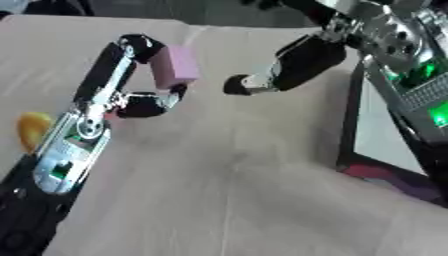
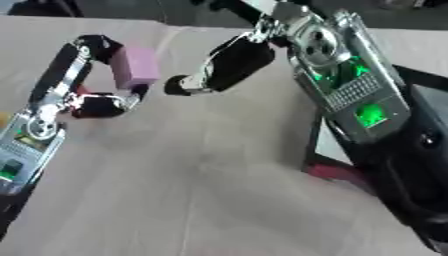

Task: Pick up the objects with one hand, pass them to the other hand, and then place them into the box on the other side of the table.

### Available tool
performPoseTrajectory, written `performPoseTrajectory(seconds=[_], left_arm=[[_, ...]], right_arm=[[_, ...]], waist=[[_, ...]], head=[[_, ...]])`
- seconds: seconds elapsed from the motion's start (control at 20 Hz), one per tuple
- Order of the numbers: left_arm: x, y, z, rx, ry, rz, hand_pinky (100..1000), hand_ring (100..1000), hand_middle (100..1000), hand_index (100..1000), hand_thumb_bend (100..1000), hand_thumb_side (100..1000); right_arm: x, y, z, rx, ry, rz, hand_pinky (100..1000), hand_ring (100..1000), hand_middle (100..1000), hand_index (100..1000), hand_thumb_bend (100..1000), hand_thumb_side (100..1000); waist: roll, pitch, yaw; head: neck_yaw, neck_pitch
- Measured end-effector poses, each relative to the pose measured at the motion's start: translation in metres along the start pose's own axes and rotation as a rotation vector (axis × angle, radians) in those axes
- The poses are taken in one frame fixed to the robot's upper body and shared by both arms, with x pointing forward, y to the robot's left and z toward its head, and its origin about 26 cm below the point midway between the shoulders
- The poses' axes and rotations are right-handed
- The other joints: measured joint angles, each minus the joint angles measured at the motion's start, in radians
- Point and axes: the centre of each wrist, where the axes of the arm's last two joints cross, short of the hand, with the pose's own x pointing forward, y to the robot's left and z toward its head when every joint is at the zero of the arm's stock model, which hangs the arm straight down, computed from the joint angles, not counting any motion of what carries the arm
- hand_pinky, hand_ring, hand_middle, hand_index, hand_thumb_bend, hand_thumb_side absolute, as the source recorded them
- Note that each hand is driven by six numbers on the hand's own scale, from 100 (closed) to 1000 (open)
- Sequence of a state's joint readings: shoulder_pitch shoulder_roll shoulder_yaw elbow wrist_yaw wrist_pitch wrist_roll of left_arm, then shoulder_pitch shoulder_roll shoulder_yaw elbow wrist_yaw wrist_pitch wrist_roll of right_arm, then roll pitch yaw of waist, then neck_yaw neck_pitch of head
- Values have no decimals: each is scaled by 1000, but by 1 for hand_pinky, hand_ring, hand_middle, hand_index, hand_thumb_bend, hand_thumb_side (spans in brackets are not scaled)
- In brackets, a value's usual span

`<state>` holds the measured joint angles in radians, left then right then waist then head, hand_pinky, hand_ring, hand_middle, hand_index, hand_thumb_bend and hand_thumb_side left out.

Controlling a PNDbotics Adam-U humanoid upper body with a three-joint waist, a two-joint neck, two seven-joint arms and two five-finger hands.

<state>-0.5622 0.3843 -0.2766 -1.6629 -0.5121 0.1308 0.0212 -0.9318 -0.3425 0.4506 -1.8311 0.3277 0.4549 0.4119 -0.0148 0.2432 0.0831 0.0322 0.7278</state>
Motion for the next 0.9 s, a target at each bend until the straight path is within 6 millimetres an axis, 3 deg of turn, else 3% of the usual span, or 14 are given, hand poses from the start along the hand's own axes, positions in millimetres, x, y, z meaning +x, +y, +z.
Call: performPoseTrajectory(seconds=[0.9], left_arm=[[9, -7, -1, 2, -62, -39, 695, 630, 541, 517, 100, 100]], right_arm=[[-10, 20, -22, 62, 55, -55, 902, 904, 834, 847, 607, 143]], waist=[[-4, 0, 13]], head=[[-10, 0]])
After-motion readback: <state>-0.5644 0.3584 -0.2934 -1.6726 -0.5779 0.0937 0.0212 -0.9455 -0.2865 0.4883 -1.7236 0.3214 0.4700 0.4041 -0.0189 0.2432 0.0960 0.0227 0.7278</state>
